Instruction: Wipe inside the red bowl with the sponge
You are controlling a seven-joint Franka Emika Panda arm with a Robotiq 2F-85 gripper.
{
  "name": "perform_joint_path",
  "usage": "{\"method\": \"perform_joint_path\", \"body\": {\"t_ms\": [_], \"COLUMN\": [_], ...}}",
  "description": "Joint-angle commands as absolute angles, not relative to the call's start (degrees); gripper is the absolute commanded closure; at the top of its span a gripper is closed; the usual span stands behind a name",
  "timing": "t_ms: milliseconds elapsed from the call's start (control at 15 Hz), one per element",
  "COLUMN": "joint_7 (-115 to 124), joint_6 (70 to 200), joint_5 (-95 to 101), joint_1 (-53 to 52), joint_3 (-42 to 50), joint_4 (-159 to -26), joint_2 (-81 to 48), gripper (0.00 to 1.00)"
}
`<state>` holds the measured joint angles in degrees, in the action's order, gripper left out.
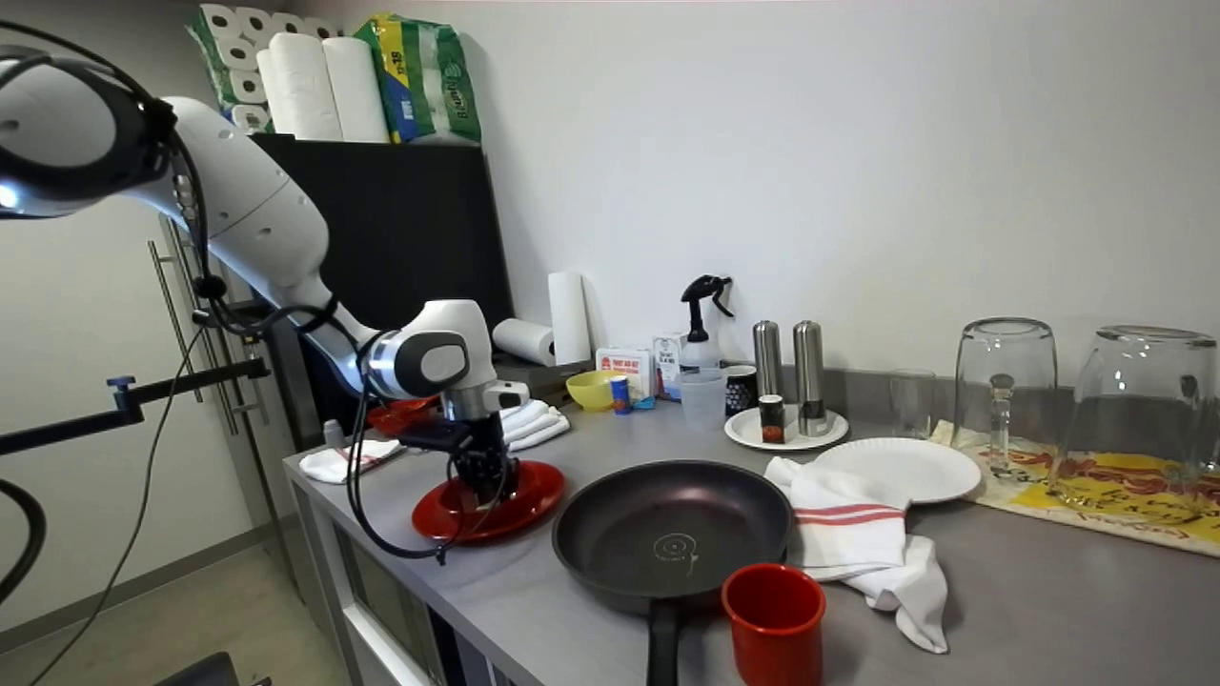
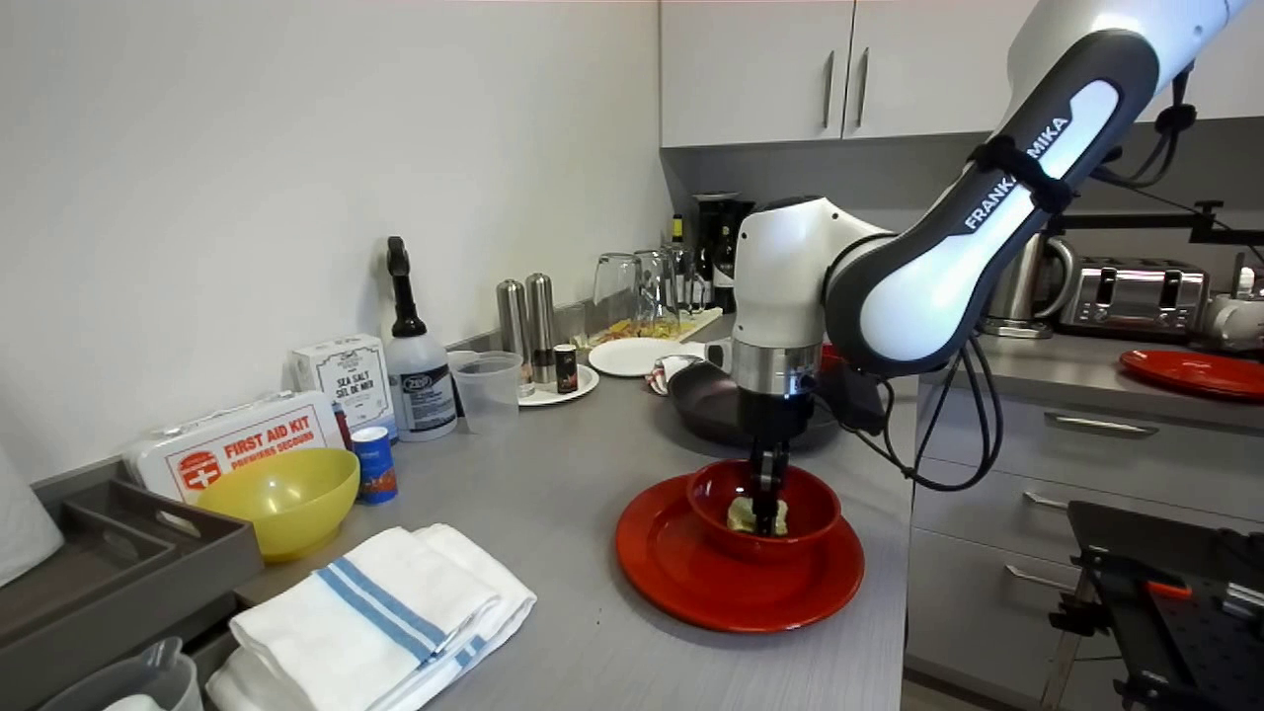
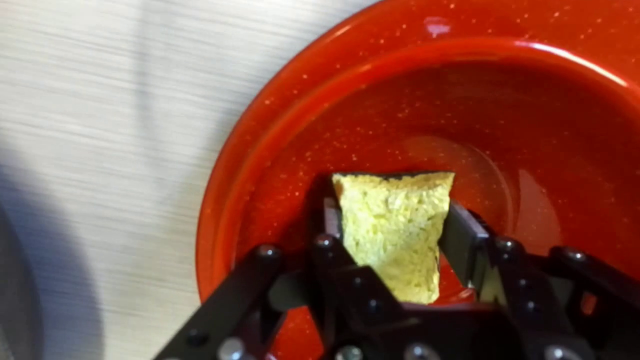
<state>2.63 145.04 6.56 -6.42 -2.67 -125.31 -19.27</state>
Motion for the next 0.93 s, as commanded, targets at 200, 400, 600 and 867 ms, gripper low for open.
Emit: {"method": "perform_joint_path", "body": {"t_ms": [200,400,600,867], "joint_7": [8.70,13.50,18.18,24.67], "joint_6": [152.20,156.62,158.55,163.14], "joint_5": [23.20,34.37,41.60,52.01], "joint_1": [-10.32,-13.27,-14.76,-17.49], "joint_3": [3.18,6.95,8.81,12.06], "joint_4": [-127.50,-128.40,-128.68,-129.61], "joint_2": [-18.79,-18.72,-18.77,-18.58], "gripper": [0.75,0.75,0.75,0.75]}}
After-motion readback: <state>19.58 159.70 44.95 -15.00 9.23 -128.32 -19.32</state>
